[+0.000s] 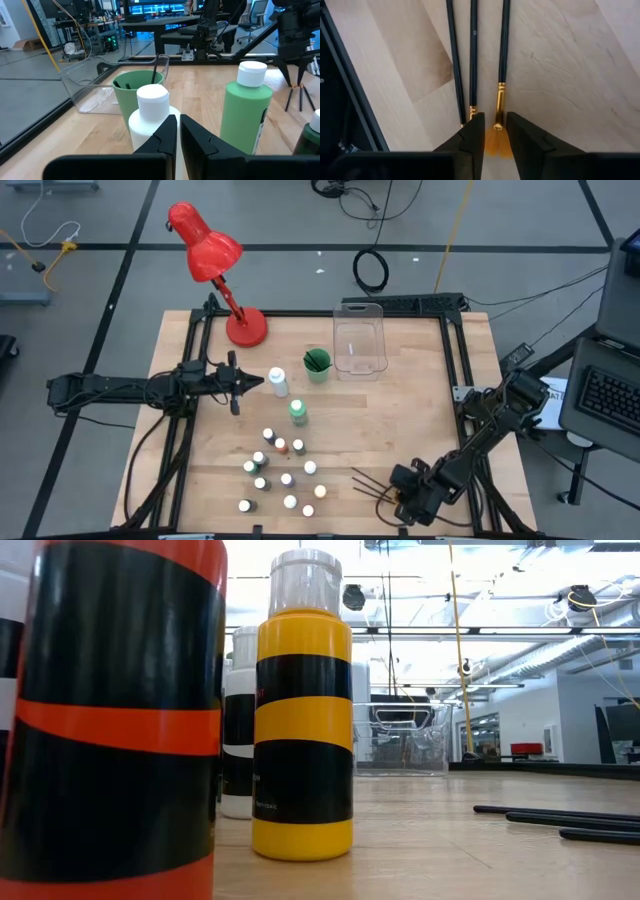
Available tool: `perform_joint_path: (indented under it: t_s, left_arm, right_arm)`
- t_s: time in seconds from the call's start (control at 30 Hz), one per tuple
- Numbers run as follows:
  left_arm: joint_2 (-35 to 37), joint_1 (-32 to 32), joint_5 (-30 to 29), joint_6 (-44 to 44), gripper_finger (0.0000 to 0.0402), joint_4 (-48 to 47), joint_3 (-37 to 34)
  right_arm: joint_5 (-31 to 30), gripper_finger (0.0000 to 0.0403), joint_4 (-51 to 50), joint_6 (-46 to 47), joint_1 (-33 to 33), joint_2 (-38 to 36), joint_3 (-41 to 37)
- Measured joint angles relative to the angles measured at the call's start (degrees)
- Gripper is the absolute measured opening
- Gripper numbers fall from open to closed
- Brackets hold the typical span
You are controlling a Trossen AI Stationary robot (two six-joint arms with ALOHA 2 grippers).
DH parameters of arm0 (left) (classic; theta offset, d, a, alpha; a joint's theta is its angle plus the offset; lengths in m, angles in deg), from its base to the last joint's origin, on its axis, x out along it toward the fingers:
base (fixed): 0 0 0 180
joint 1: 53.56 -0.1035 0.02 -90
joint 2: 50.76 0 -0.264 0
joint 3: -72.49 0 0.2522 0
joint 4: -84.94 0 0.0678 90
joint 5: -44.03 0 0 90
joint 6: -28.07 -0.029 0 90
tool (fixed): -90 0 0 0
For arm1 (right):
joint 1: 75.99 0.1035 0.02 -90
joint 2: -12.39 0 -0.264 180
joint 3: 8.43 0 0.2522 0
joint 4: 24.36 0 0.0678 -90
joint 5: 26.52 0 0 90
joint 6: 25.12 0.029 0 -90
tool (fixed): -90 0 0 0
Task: Pick & Place Paint Supplies
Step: Put the orange paint brush into the green cup
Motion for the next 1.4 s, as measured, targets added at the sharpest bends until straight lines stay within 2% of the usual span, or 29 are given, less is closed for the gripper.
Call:
perform_joint_path:
  t_s: [0.5, 0.8, 0.97, 1.1, 1.27, 1.4]
  left_arm:
    - [0.00, 0.00, 0.00, 0.00, 0.0026, 0.08, 0.00]
    - [0.00, 0.01, -0.02, -0.02, 0.0026, 0.11, 0.00]
    - [0.01, 0.01, -0.01, -0.02, 0.0026, 0.13, 0.00]
    - [0.02, 0.00, -0.02, -0.02, 0.0026, 0.20, 0.00]
    - [0.02, 0.02, -0.02, -0.02, 0.0026, 0.57, 0.00]
    - [0.02, -0.01, -0.02, -0.02, 0.0026, 0.59, 0.00]
  right_arm:
    - [2.38, 0.0017, -4.45, -3.99, -2.17, -0.02, 0.33]
    - [2.07, 0.0009, -4.25, -8.07, -2.87, -0.02, 0.37]
    - [-2.82, 0.0002, -4.43, -9.27, -2.74, -0.16, 0.37]
    - [-9.92, 0.0001, -6.58, -10.98, -3.64, -1.17, -0.16]
    - [-20.19, 0.0001, -8.80, -15.55, -3.81, -5.65, 1.12]
    - [-22.97, 0.0001, -9.43, -18.15, -4.04, -9.27, 2.50]
